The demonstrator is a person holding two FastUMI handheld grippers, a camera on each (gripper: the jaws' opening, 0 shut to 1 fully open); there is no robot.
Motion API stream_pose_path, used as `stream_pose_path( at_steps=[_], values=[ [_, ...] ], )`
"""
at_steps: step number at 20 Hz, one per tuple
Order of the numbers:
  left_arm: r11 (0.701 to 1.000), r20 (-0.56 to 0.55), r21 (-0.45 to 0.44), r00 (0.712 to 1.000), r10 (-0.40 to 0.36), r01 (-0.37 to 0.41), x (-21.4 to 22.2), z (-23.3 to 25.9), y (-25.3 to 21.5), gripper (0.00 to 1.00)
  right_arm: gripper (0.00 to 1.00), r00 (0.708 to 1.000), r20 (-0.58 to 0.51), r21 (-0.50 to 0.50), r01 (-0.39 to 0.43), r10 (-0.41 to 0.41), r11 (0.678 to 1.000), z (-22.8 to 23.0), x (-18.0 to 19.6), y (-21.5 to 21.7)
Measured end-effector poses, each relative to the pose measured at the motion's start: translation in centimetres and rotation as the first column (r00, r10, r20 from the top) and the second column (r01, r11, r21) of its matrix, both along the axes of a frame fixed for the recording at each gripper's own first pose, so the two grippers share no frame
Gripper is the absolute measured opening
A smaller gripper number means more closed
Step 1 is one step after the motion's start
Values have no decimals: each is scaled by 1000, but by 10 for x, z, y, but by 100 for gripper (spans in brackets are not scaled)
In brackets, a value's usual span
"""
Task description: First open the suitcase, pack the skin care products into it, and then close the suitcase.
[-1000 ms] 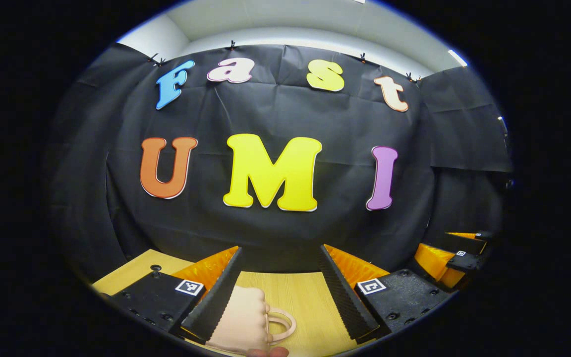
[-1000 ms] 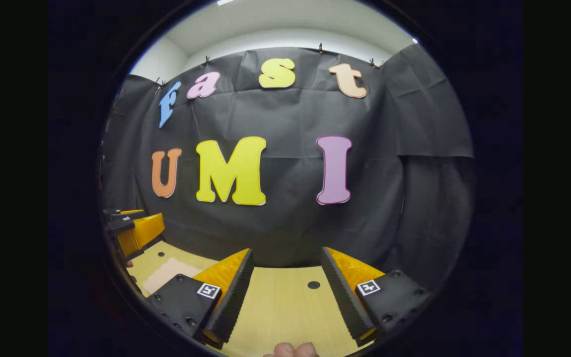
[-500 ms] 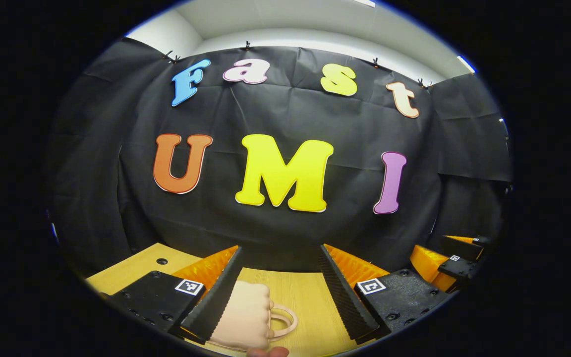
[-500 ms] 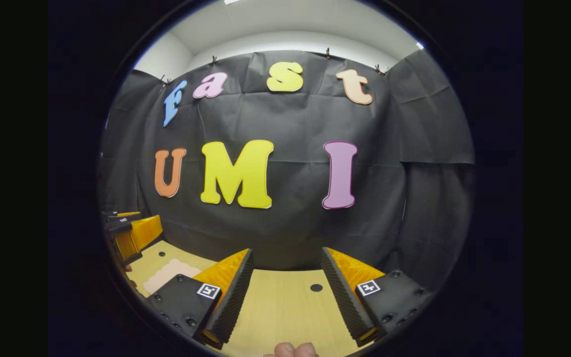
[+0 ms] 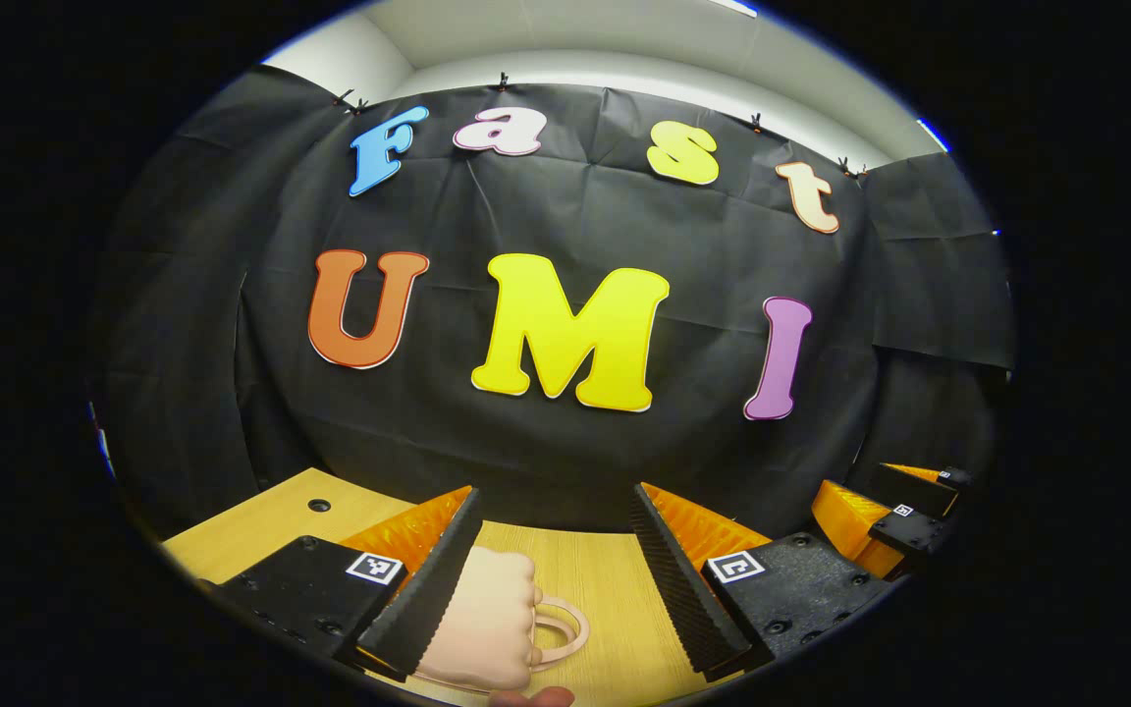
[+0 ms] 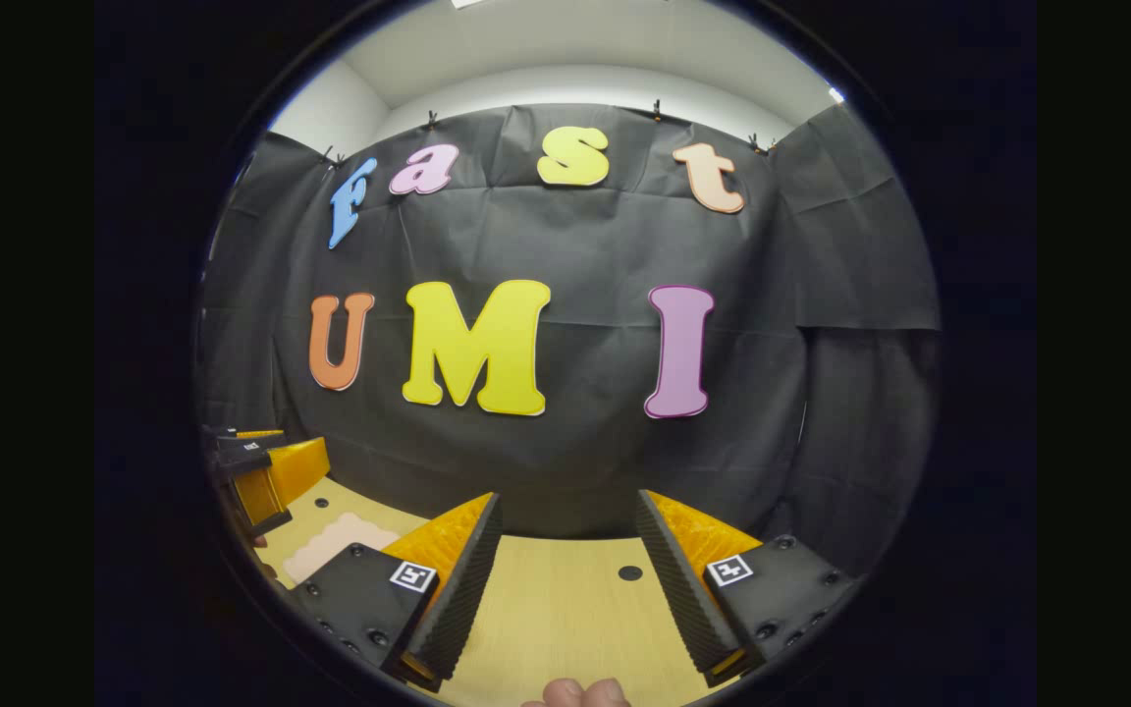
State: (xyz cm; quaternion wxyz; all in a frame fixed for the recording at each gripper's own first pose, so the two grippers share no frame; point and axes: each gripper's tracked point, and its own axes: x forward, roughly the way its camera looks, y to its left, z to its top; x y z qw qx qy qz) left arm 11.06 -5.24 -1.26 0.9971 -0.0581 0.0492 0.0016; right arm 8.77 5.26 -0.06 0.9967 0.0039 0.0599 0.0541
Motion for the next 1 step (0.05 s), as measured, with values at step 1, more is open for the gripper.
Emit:
stream_pose_path(
  at_steps=[1],
  values=[
    [1000,5,5,1000,2,-2,-1,1,1,96,77,1000,-3,-3,-5,5,1000,-2,1,1]
  ],
)
